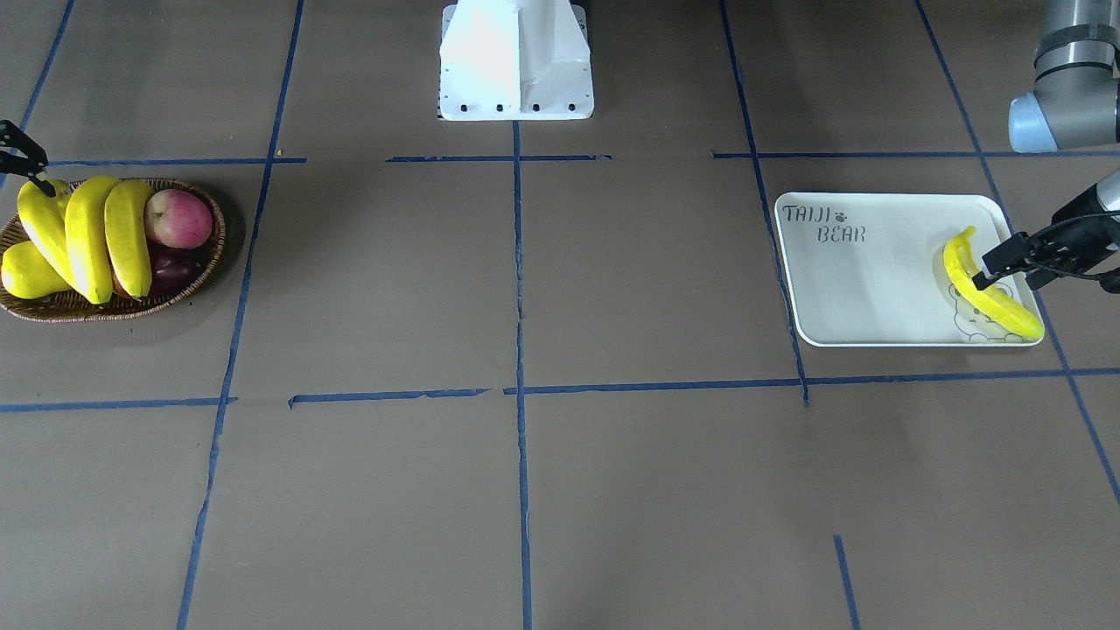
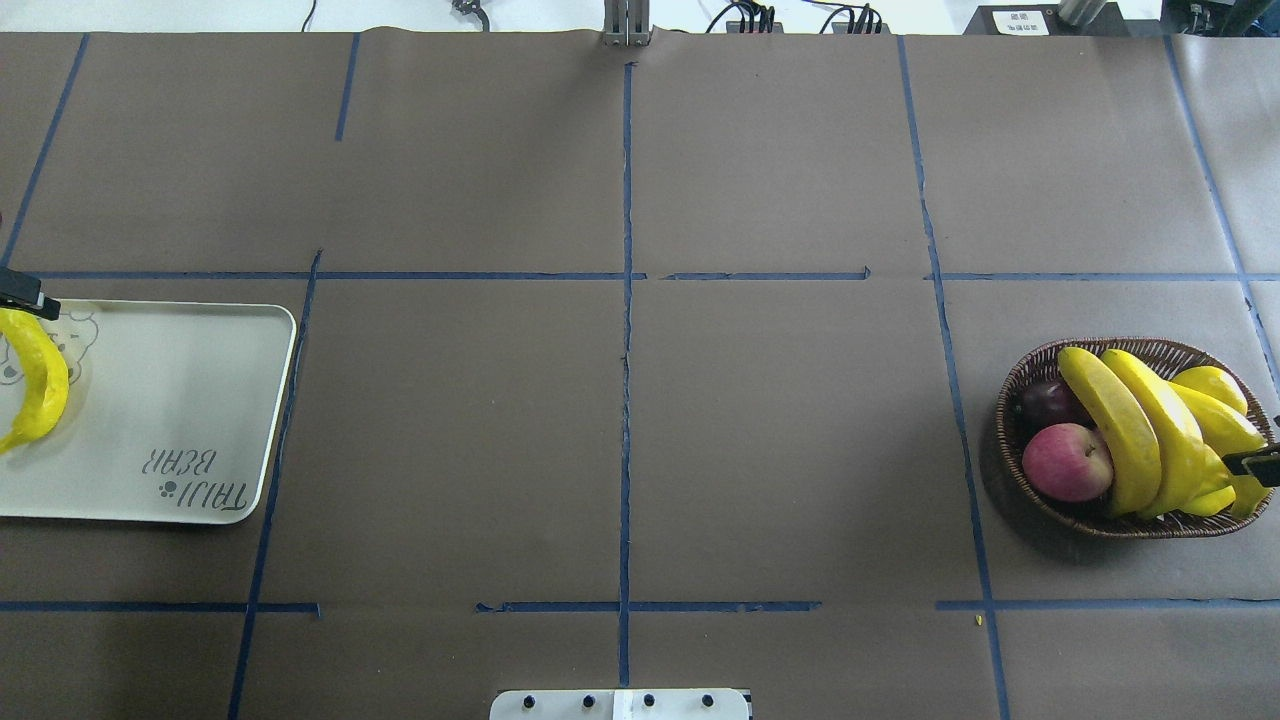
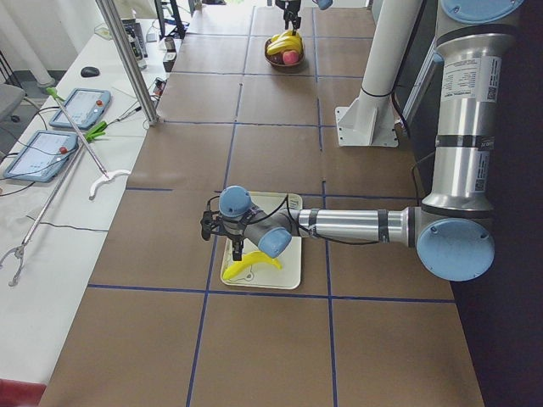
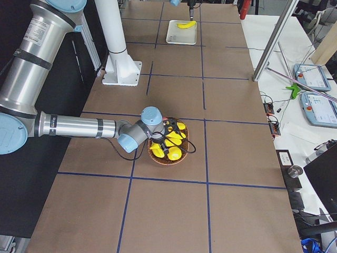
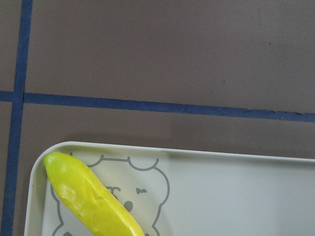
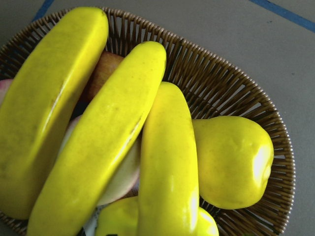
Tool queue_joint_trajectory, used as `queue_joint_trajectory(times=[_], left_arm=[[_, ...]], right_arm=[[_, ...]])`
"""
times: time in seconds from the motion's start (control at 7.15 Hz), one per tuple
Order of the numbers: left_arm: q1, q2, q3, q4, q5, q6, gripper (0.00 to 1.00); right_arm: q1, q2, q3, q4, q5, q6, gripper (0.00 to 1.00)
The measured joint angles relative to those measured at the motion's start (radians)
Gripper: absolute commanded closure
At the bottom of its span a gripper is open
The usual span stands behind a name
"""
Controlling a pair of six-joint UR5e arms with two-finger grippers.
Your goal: Transfer all bananas from basket to plate
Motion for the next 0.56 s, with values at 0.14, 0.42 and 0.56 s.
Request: queue_joint_trajectory(times=[0.14, 0.42, 0.56], left_arm=[[0.0, 0.001, 0.0, 0.0, 0.0, 0.0, 0.0], [0.0, 0.001, 0.003, 0.0, 0.0, 0.0, 0.0], [0.0, 0.001, 0.004, 0.0, 0.0, 0.0, 0.0]], right_arm=[[-0.013, 0.001, 0.006, 0.0, 0.001, 0.005, 0.25], [-0.035, 0.0, 0.008, -0.002, 0.0, 0.009, 0.39], [-0.04, -0.001, 0.008, -0.005, 0.0, 0.009, 0.51]])
